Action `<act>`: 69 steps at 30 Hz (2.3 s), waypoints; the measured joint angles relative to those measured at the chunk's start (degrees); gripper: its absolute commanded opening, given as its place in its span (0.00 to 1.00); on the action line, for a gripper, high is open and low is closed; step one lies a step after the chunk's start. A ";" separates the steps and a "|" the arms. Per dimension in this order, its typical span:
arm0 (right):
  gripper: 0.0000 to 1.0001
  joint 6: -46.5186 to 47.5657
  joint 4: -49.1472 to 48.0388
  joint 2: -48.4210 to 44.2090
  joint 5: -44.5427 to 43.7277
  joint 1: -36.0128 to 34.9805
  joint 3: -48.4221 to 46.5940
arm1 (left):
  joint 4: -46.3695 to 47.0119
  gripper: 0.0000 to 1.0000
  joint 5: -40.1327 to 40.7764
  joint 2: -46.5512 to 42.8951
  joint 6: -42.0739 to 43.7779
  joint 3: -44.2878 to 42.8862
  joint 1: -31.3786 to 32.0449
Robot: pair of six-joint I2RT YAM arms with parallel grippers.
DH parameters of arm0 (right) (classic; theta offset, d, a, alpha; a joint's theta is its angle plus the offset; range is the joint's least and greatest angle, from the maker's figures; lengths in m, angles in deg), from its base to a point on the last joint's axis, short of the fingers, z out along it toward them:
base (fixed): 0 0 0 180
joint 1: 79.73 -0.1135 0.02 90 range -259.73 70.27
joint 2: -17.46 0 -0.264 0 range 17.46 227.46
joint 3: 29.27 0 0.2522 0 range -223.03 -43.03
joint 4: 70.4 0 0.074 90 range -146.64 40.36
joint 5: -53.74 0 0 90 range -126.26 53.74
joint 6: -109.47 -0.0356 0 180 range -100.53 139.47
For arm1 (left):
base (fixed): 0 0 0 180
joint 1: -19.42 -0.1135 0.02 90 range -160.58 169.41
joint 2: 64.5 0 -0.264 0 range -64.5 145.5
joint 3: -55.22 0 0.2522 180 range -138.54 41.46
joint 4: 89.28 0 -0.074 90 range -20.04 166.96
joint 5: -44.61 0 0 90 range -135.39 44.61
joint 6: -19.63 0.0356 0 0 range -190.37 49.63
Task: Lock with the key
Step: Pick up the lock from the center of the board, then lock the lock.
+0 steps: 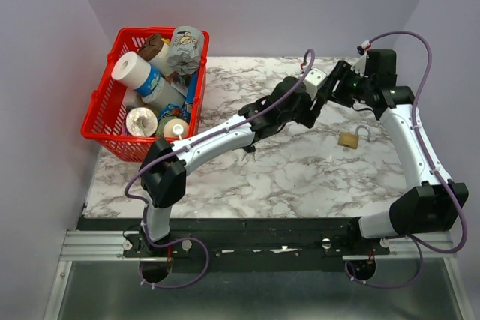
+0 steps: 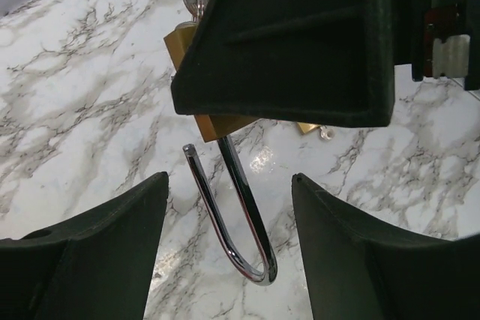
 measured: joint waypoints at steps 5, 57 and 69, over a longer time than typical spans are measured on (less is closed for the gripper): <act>0.01 -0.61 -0.02 -0.48 -1.20 -0.55 0.22 | -2.43 0.64 4.81 0.72 1.03 -0.83 1.90; 1.00 69.92 26.77 -13.31 38.75 7.43 -6.12 | -36.57 0.00 -39.08 -17.79 34.91 1.88 -11.08; 1.00 92.21 38.71 -11.28 43.12 -3.87 -8.13 | -44.37 0.00 -43.71 -17.79 42.77 1.36 -10.03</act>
